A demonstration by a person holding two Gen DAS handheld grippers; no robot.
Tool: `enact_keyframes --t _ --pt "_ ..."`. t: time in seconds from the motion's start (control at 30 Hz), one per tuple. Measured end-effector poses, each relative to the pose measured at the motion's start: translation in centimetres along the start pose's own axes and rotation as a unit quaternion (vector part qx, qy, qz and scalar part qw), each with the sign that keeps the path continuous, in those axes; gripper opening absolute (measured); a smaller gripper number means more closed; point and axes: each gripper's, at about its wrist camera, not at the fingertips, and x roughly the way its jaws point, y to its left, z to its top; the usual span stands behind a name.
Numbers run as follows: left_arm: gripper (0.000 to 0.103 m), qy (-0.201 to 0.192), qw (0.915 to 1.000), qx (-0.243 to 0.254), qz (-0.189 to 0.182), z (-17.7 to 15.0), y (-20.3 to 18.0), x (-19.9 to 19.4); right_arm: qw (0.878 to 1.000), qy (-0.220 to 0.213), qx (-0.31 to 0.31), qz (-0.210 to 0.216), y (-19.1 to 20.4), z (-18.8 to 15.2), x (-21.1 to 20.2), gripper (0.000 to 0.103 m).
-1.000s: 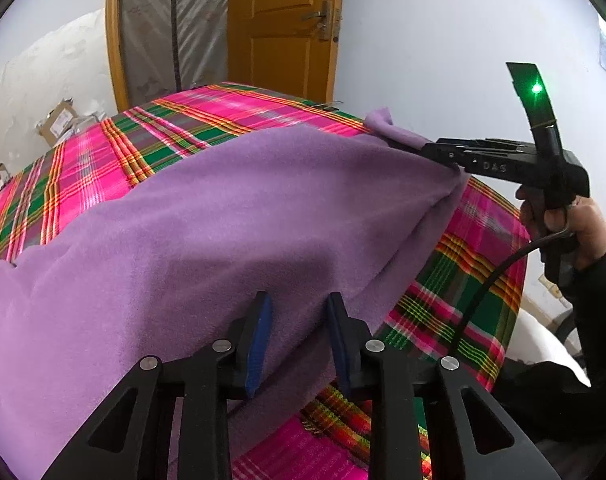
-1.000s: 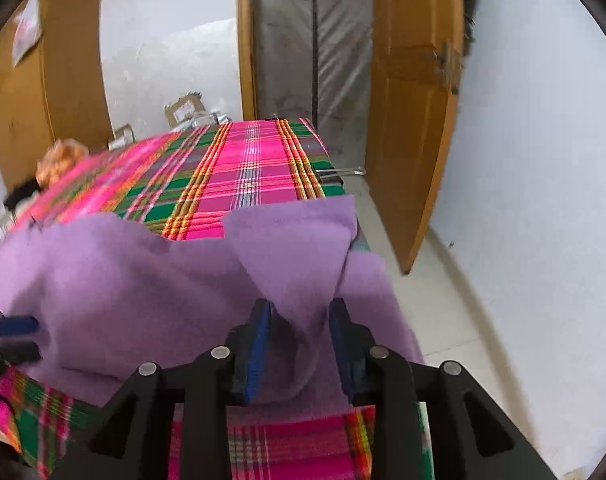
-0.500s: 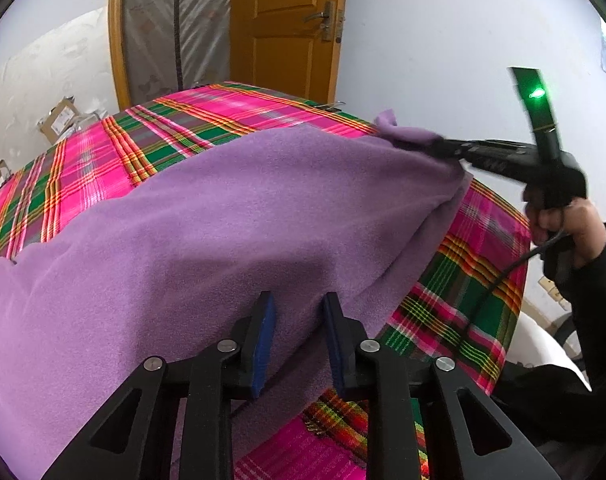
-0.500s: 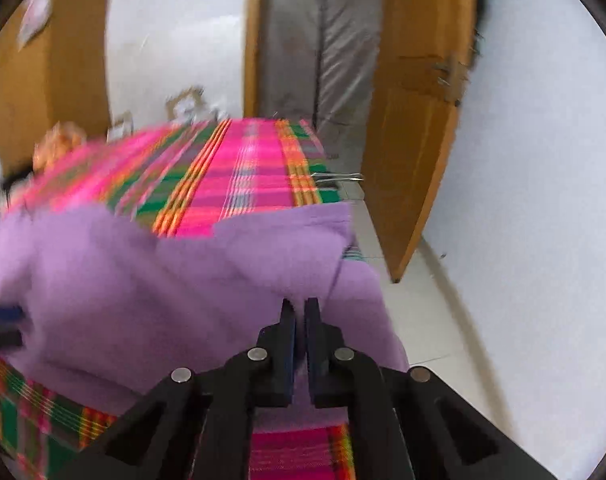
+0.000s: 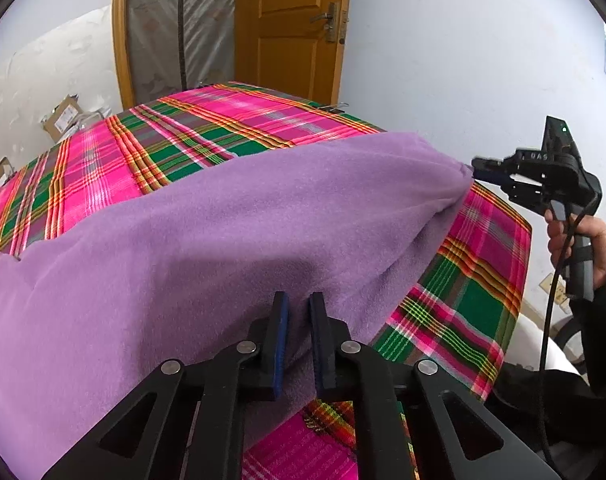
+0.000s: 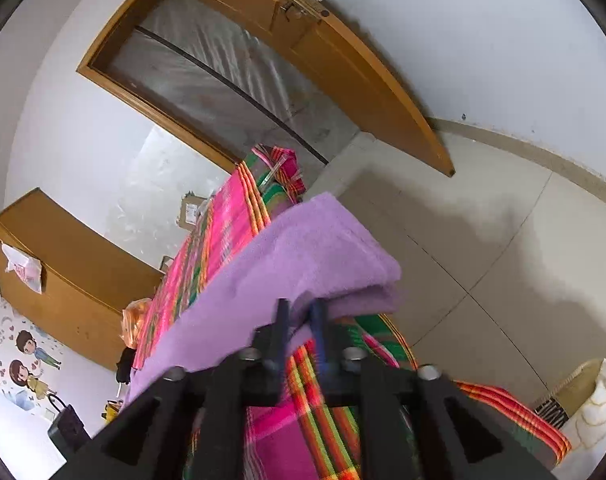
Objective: Fold clothes
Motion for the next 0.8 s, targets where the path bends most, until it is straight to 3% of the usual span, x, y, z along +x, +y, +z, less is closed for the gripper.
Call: enact_keyframes --t 0.3,0.57,0.8 --pt "0.007 -0.008 1.0 -0.004 -0.003 0.5 0.4 -0.2 0.995 0.003 0.095 0.028 -3.1 1.6 0.9 0.038" --pt "0.007 -0.007 0.9999 -0.01 -0.007 0.6 0.6 0.1 0.988 0.043 0.144 0.03 -4.9 1.4 2.3 0.039" --pt "0.007 0.002 0.9999 -0.01 -0.013 0.4 0.6 0.5 0.98 0.051 0.188 0.052 -6.7 1.5 2.8 0.043"
